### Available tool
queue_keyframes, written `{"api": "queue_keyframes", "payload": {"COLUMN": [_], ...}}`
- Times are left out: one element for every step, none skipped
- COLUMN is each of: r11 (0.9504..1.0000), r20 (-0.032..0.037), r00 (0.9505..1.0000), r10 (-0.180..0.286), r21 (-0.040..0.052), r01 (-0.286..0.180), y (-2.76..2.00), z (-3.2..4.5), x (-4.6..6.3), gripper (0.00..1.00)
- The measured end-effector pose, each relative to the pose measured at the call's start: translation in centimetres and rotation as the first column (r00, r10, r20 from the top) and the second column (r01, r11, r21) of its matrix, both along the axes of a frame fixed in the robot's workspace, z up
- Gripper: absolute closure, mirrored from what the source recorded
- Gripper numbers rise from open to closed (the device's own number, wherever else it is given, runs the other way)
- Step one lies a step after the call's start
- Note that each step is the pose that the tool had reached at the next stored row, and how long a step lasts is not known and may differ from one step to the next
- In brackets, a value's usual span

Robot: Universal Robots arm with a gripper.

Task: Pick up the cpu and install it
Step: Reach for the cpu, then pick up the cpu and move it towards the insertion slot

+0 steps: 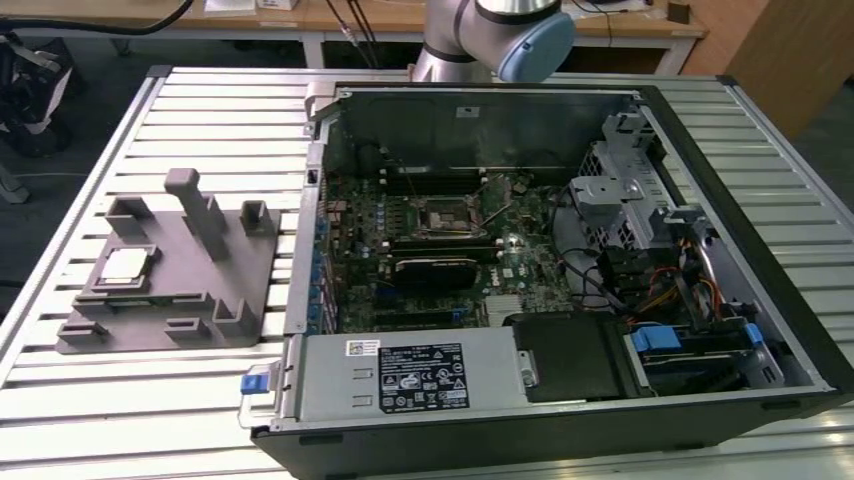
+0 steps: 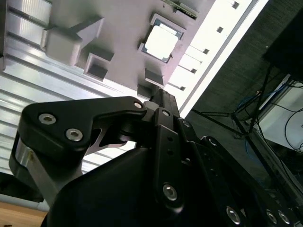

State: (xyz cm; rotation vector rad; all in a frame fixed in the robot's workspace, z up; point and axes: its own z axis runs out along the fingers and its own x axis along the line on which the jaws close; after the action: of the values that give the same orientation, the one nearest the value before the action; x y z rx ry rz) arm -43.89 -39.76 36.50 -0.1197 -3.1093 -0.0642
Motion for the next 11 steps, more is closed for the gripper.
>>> {"api": "queue_keyframes", "payload": {"r11": [1.0000,1.0000,1.0000,1.0000,1.0000,1.0000,1.0000,1.0000,1.0000,1.0000,1.0000], "r20": [0.0001,0.0002,0.0000,0.0001,0.0002,0.0002,0.0001,0.0000,0.0000,0.0000,0.0000], "r00": [1.0000,1.0000,1.0000,1.0000,1.0000,1.0000,1.0000,1.0000,1.0000,1.0000,1.0000], "r10": [0.000,0.000,0.000,0.000,0.000,0.000,0.000,0.000,0.000,0.000,0.000], "r21": [0.0001,0.0001,0.0000,0.0001,0.0001,0.0001,0.0000,0.0001,0.0000,0.0000,0.0000], "r01": [0.000,0.000,0.000,0.000,0.000,0.000,0.000,0.000,0.000,0.000,0.000], "y": [0.01,0.02,0.03,0.05,0.05,0.05,0.05,0.05,0.05,0.05,0.05], "z": [-0.03,-0.06,-0.07,-0.09,-0.10,-0.10,-0.09,-0.09,-0.10,-0.10,-0.10], "x": [-0.24,-0.47,-0.65,-0.75,-0.77,-0.77,-0.77,-0.79,-0.80,-0.80,-0.80], "gripper": [0.89,0.89,0.89,0.89,0.89,0.89,0.89,0.89,0.89,0.89,0.89]}}
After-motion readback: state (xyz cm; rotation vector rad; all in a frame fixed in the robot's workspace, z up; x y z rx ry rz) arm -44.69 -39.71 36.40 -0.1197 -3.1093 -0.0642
